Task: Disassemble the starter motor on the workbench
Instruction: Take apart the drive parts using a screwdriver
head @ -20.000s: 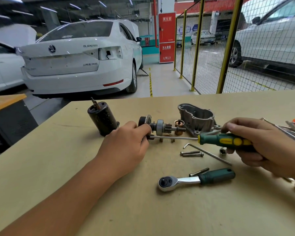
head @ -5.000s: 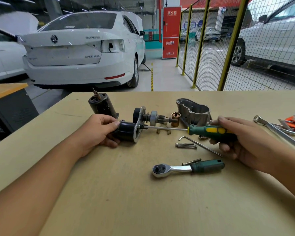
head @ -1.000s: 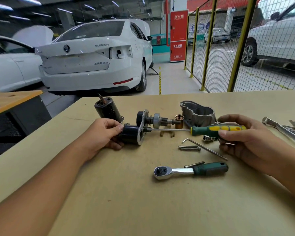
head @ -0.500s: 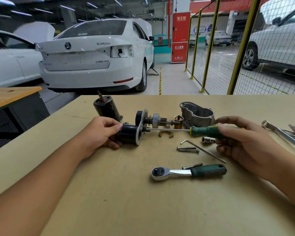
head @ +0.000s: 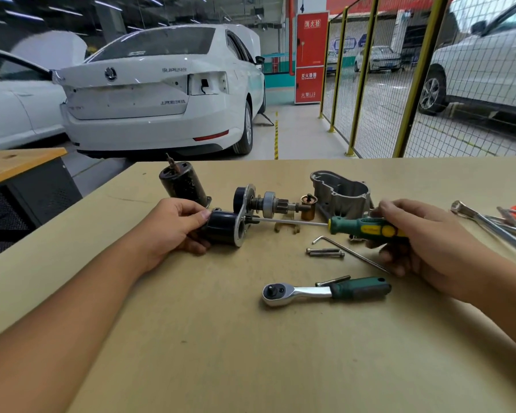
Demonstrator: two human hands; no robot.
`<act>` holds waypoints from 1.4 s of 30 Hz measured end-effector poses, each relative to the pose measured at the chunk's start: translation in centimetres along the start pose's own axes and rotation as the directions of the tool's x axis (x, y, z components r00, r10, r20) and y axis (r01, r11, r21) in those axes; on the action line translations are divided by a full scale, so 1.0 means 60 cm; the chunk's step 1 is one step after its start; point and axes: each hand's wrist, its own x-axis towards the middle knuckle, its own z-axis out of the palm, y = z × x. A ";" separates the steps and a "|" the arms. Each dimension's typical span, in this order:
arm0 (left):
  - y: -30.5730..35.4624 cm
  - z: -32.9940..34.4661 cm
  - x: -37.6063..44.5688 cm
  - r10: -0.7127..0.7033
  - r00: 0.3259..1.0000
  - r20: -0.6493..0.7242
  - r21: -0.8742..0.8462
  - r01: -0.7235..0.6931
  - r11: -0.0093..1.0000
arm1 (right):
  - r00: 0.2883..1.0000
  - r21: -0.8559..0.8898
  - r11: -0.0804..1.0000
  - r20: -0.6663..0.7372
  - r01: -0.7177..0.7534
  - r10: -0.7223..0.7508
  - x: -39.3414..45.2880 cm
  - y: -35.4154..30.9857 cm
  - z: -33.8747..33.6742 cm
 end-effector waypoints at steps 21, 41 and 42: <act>0.001 0.001 -0.002 0.003 1.000 -0.009 -0.001 -0.003 1.000 | 0.999 0.160 0.986 0.018 0.034 -0.038 0.003 0.007 -0.008; -0.005 -0.005 0.008 0.034 0.997 -0.068 0.141 -0.024 0.990 | 1.000 -0.011 1.000 -0.001 -0.014 0.014 0.001 -0.005 -0.006; -0.005 -0.004 0.008 0.030 0.996 -0.079 0.150 -0.018 0.989 | 1.000 0.028 1.000 0.011 -0.001 0.001 0.002 -0.002 -0.008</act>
